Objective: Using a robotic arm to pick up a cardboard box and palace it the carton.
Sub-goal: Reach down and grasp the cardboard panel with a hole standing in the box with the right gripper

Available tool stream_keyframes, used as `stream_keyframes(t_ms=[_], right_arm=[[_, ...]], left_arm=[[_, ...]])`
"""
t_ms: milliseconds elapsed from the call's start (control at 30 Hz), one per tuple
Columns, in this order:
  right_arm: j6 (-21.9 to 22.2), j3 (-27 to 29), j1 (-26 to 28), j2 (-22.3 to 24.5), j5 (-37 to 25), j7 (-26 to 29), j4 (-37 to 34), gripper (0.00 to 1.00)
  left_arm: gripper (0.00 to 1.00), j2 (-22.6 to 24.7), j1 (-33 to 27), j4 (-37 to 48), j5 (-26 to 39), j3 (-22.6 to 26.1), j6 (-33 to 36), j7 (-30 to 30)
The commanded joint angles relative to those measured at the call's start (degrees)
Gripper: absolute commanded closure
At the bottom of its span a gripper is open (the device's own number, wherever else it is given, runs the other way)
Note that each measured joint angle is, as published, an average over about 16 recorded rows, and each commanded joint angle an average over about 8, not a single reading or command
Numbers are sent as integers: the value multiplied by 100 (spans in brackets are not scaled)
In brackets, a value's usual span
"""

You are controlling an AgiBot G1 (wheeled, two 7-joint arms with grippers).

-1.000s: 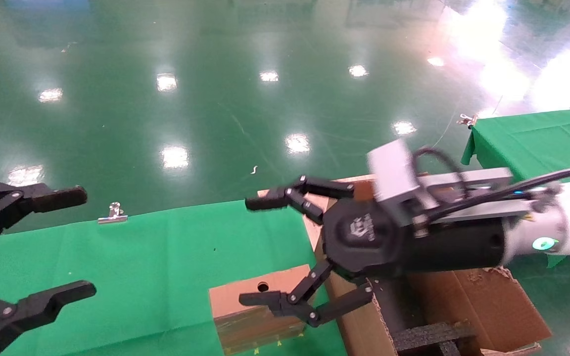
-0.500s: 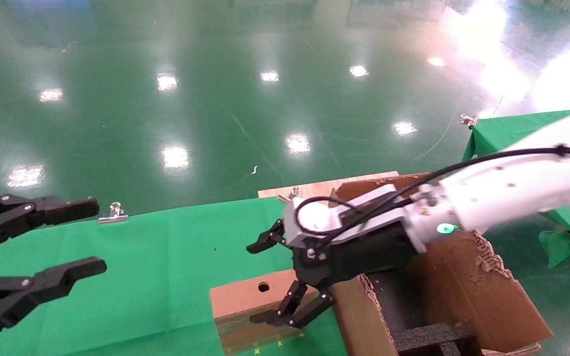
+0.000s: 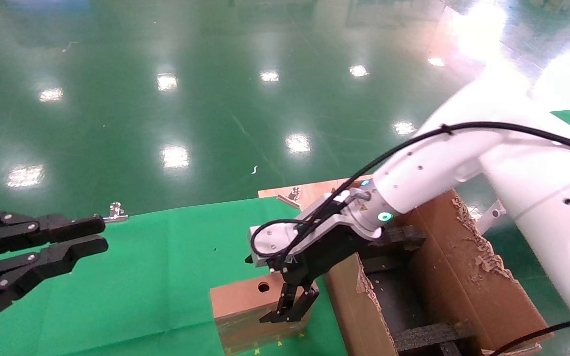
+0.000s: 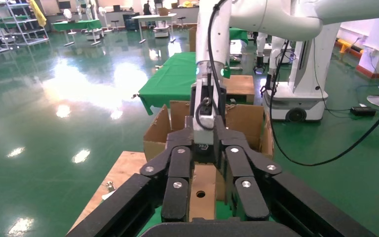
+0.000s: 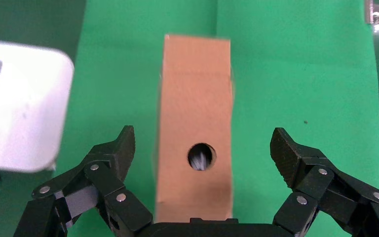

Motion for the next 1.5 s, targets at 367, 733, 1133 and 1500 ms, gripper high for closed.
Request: stream_keyframes(t_ms=[367, 733, 1133, 1500], right_arm=[[-12, -590, 347, -410, -407, -374, -413, 0], [-69, -748, 387, -478, -352, -453, -543, 100], [-47, -695, 367, -449, -350, -433, -507, 100], [-39, -675, 361, -439, -350, -422, -493, 100]], left_arm=[[56, 0, 0, 0, 0, 0, 0, 0], [0, -1, 2, 1, 0, 0, -1, 1], [0, -1, 2, 1, 0, 0, -1, 1], [0, -1, 1, 1, -2, 0, -1, 1]])
